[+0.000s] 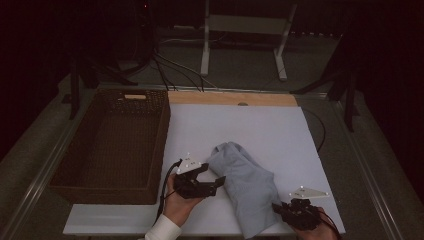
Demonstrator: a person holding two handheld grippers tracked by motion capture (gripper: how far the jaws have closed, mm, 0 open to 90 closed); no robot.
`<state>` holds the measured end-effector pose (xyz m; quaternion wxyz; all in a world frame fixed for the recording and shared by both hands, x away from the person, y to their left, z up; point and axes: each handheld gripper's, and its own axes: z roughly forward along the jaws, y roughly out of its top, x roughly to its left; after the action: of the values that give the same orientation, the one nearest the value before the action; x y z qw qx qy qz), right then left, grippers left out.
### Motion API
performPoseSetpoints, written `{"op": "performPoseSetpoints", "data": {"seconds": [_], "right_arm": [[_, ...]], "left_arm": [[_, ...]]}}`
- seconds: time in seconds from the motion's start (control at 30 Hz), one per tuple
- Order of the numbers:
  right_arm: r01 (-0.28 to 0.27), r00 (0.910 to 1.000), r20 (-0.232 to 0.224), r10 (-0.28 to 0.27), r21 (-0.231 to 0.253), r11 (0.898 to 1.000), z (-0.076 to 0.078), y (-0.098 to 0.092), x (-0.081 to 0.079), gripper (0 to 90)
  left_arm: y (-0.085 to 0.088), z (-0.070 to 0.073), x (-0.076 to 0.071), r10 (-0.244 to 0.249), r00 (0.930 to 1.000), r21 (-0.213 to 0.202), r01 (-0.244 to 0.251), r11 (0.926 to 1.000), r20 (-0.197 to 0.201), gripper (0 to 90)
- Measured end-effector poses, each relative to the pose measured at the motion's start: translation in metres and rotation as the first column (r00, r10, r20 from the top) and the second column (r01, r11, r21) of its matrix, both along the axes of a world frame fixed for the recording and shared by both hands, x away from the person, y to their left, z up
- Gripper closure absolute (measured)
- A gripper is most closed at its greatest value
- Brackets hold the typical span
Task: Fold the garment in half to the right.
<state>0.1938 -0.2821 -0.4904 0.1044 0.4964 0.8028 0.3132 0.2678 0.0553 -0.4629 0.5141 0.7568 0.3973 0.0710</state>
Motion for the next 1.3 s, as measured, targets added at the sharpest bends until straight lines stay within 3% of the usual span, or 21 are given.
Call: {"op": "performPoseSetpoints", "data": {"seconds": [0.33, 0.53, 0.7, 0.83, 0.97, 1.1, 1.17, 1.23, 1.3], "right_arm": [[-0.002, 1.0000, 0.002, 0.002, -0.002, 1.000, 0.000, 0.000, 0.000, 78.2], [0.001, 1.0000, 0.001, -0.001, -0.001, 1.000, 0.000, 0.000, 0.001, 78.1], [0.001, 1.0000, 0.001, -0.001, -0.002, 1.000, -0.001, 0.000, 0.001, 78.1], [0.001, 1.0000, 0.000, -0.001, -0.001, 1.000, -0.001, 0.000, 0.001, 78.1], [0.000, 1.0000, -0.001, 0.000, 0.000, 1.000, -0.001, -0.001, 0.001, 78.1], [0.000, 1.0000, 0.000, 0.000, -0.001, 1.000, -0.001, 0.000, 0.001, 78.1], [0.000, 1.0000, 0.000, 0.000, -0.001, 1.000, -0.001, 0.000, 0.001, 78.1], [-0.001, 1.0000, 0.001, 0.001, -0.002, 1.000, -0.001, 0.000, 0.001, 78.1], [-0.001, 1.0000, 0.001, 0.001, -0.002, 1.000, -0.001, 0.000, 0.001, 78.1]], "left_arm": [[0.002, 0.002, 0.026, 0.051, 0.9979, 0.000, -0.051, 0.9987, 0.039, 17.5], [0.001, -0.004, 0.039, 0.062, 0.9971, 0.009, -0.062, 0.9980, 0.044, 11.9], [-0.002, -0.013, 0.052, 0.083, 0.9955, 0.025, -0.084, 0.9961, 0.045, 13.0], [-0.004, -0.021, 0.062, 0.096, 0.9954, 0.035, -0.096, 0.9948, 0.008, 16.8], [-0.007, -0.028, 0.070, 0.102, 0.9944, 0.074, -0.099, 0.9923, -0.030, 21.5], [-0.011, -0.037, 0.077, 0.099, 0.9910, 0.113, -0.088, 0.9896, -0.091, 24.2], [-0.013, -0.040, 0.079, 0.086, 0.9889, 0.109, -0.073, 0.9913, -0.121, 27.0], [-0.015, -0.042, 0.080, 0.052, 0.9866, 0.111, -0.035, 0.9932, -0.155, 36.4], [-0.017, -0.042, 0.079, 0.028, 0.9868, 0.141, -0.005, 0.9900, -0.159, 54.0]]}}
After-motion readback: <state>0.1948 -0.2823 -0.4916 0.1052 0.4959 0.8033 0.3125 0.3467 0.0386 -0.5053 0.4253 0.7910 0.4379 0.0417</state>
